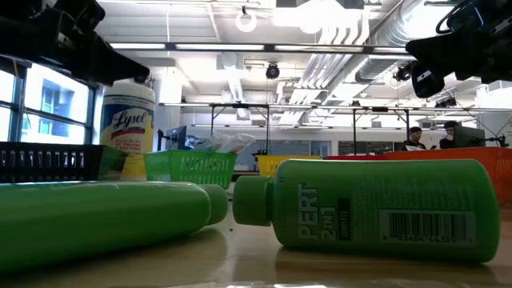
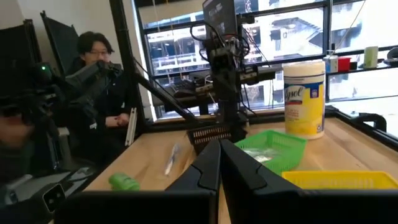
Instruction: Pick & Place Travel size toiletries
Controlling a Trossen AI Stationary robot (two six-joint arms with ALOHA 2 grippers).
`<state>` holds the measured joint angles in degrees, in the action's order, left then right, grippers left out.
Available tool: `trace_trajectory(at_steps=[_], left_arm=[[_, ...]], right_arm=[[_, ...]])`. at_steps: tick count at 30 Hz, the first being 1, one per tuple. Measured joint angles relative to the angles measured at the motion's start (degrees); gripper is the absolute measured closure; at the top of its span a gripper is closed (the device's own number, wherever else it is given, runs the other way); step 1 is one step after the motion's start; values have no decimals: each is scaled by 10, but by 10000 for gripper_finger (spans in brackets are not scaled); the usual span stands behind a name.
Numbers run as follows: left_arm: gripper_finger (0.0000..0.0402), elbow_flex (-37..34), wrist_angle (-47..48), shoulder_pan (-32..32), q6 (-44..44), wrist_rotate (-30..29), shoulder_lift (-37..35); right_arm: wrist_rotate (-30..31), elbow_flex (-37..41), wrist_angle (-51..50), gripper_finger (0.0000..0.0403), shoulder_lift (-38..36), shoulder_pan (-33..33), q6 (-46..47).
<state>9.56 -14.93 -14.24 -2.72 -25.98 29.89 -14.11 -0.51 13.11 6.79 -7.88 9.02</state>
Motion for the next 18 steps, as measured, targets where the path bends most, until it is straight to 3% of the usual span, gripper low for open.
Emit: trace_trajectory(at_steps=[18], left_arm=[[399,0,36,0,0,0,0]], right_arm=[[-26,1,0,400,0,0,19]])
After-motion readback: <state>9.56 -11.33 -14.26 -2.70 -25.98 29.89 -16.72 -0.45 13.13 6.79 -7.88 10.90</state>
